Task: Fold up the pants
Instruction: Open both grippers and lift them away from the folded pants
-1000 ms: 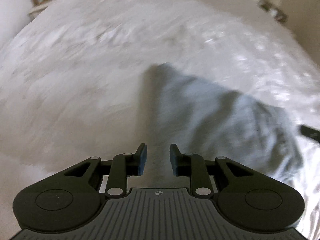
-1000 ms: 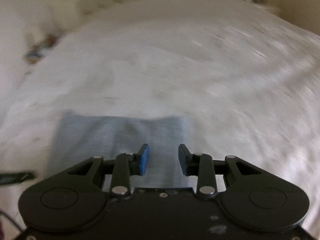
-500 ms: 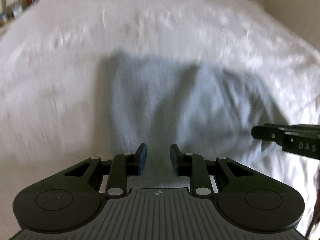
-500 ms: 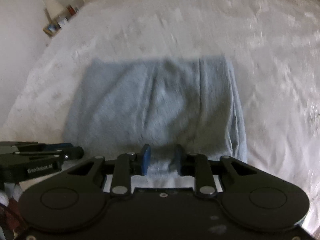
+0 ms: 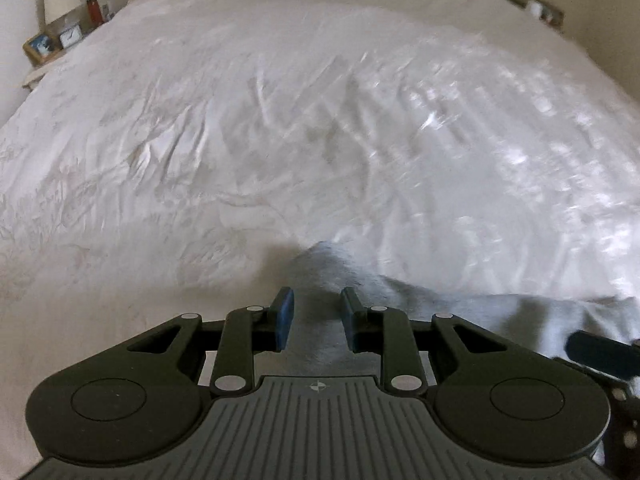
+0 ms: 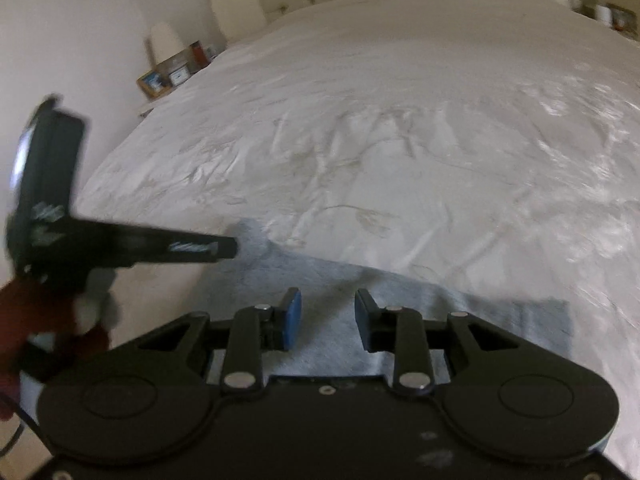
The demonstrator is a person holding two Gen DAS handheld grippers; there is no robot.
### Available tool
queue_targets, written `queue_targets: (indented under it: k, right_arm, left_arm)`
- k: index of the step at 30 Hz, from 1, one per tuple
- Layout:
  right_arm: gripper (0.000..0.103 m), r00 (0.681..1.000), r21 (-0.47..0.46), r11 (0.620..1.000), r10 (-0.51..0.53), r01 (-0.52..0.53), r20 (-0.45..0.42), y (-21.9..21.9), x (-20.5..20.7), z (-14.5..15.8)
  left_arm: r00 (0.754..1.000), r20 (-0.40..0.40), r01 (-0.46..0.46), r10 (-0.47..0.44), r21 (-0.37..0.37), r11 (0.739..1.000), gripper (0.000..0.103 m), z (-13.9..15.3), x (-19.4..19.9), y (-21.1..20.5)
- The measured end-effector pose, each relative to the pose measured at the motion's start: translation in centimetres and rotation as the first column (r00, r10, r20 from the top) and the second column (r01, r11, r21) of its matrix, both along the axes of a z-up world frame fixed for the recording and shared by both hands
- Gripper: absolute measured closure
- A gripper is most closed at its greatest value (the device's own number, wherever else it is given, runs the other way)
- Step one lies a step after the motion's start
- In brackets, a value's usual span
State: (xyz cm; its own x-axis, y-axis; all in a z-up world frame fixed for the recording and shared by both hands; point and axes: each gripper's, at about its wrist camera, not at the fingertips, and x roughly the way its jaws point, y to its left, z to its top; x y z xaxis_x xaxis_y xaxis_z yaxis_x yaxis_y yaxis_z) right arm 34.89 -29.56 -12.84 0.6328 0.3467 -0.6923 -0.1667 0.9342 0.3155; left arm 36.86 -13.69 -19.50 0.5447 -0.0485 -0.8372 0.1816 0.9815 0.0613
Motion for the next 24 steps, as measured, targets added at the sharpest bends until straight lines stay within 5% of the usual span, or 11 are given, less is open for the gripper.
queue_targets:
  k: [5,9,13,16,24]
  right_arm:
    - [0.072,0.999,-0.091,0.996,-0.019,0.016,-0.036,0.1,0.4,-2.0]
    - [0.083,0.99,-0.149,0.981,-0.132,0.122,-0.054,-3.4,-0.9,-2.9]
    - [0.083,0.981,-0.163,0.97,-0.188,0.178,-0.046,-6.3,-2.5,-3.2]
    - [0.07,0.969,-0.192,0.955,-0.24,0.225,-0.06,-7.6,-3.5,-3.6]
    - [0.07,0.954,-0.181,0.949,-0.281,0.259,-0.107,-9.3,-7.3,-3.5]
  left_arm:
    - [0.999,-0.036,-0.012,0.013,0.022,1.0,0.076,-1.4,0.2,1.2]
    - [0.999,-0.045,-0.015,0.017,0.025,1.0,0.076,-1.7,0.3,1.7]
    - [0.997,-0.06,-0.048,0.048,0.0,0.999,0.076,-1.6,0.5,2.2]
    - [0.996,-0.056,-0.068,0.068,0.009,0.998,0.077,-0.8,0.0,2.5]
    - [0.998,-0.01,-0.067,0.067,-0.006,0.998,0.077,3.6,-7.8,3.7]
